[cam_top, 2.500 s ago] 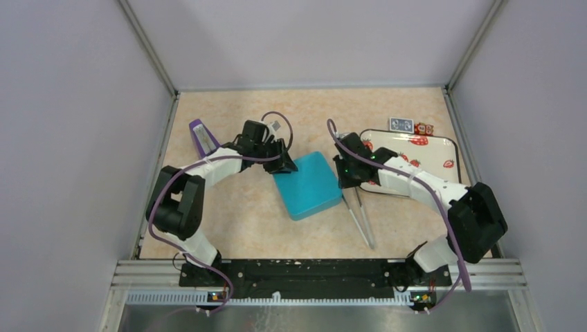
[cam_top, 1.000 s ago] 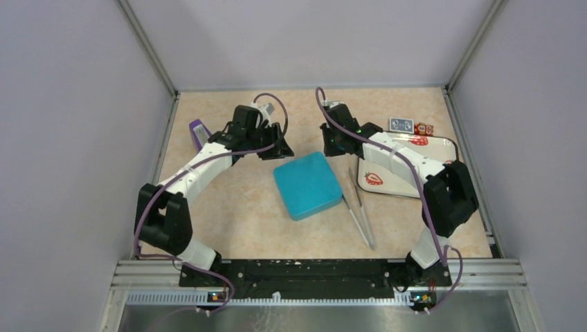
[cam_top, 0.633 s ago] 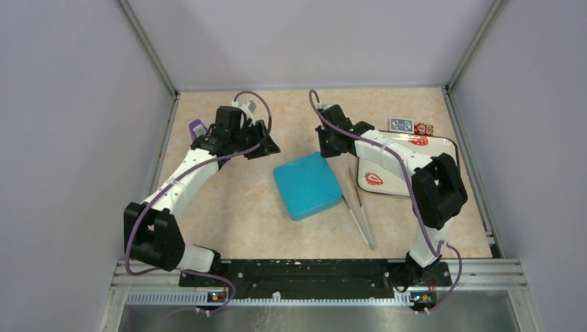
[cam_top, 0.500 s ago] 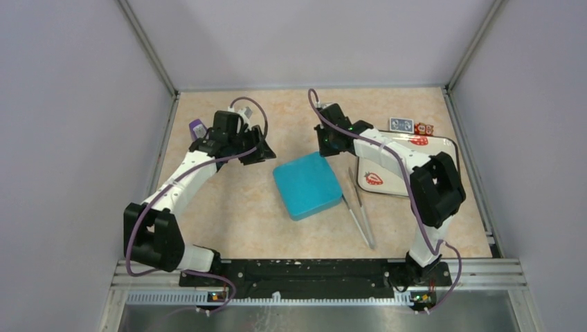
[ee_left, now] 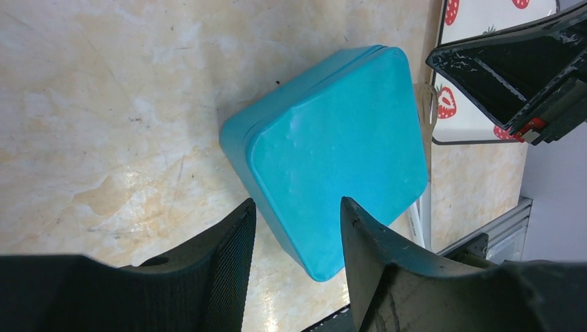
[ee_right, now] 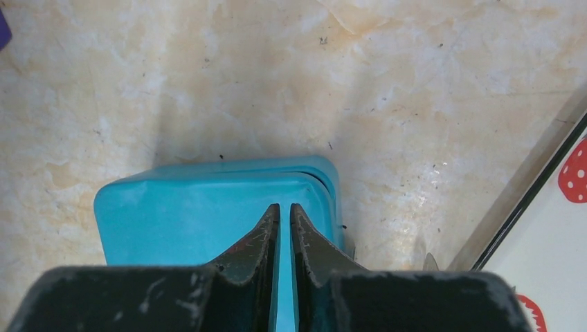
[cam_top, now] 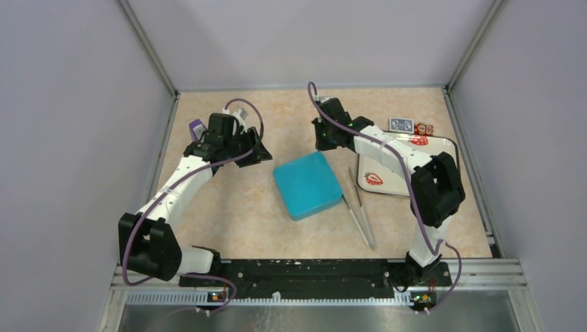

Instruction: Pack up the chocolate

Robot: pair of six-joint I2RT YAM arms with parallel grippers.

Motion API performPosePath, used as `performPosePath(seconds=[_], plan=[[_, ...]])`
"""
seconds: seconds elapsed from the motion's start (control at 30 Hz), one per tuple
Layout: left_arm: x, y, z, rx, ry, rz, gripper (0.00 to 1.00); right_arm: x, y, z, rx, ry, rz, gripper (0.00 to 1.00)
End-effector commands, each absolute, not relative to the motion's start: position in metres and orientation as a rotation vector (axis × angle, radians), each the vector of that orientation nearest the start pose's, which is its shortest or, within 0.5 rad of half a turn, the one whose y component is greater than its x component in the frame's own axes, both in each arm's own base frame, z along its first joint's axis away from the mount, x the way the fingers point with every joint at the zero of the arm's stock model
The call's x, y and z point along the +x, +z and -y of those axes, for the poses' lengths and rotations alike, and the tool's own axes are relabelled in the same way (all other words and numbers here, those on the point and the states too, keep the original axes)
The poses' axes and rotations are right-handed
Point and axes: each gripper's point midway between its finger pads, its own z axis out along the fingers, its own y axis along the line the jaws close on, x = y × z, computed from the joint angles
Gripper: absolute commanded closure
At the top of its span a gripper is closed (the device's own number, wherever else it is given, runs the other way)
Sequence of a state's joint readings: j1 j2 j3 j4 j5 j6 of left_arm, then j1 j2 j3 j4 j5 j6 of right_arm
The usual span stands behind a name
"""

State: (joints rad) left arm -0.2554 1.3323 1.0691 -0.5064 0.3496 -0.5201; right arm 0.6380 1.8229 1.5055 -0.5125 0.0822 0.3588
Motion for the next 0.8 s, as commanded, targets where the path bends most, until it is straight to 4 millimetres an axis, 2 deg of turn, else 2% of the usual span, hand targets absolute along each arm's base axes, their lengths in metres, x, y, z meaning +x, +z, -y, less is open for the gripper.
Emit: performPosePath(seconds=[0.0, 0.1, 0.17, 0.23, 0.33, 0.4, 0.47, 0.53, 0.7, 0.77], plan=[[0.317, 0.181, 0.159, -0.125, -0.756, -2.396, 0.46, 0.388, 0.114, -0.288, -0.313, 0.388, -2.430, 0.92], [0.315, 0.177, 0.161, -0.128, -0.770, -2.400, 0.46, 0.398, 0.085, -0.287, -0.290, 0.344, -2.482, 0.93], [0.314, 0.177, 0.162, -0.126, -0.781, -2.401, 0.46, 0.400, 0.082, -0.285, -0.286, 0.304, -2.509, 0.95], [0.313, 0.176, 0.162, -0.124, -0.781, -2.403, 0.46, 0.407, 0.103, -0.285, -0.281, 0.298, -2.465, 0.95], [0.314, 0.176, 0.163, -0.114, -0.790, -2.399, 0.46, 0.417, 0.165, -0.286, -0.264, 0.332, -2.334, 0.95], [0.315, 0.178, 0.163, -0.109, -0.792, -2.400, 0.46, 0.418, 0.197, -0.286, -0.263, 0.355, -2.273, 0.94], [0.317, 0.179, 0.164, -0.111, -0.793, -2.397, 0.46, 0.416, 0.212, -0.283, -0.266, 0.358, -2.245, 0.94], [0.317, 0.180, 0.164, -0.114, -0.796, -2.390, 0.46, 0.413, 0.210, -0.281, -0.264, 0.357, -2.249, 0.93], [0.315, 0.179, 0.165, -0.118, -0.804, -2.398, 0.46, 0.399, 0.167, -0.284, -0.263, 0.393, -2.340, 0.93], [0.312, 0.177, 0.165, -0.111, -0.812, -2.408, 0.45, 0.391, 0.164, -0.282, -0.256, 0.417, -2.344, 0.92]])
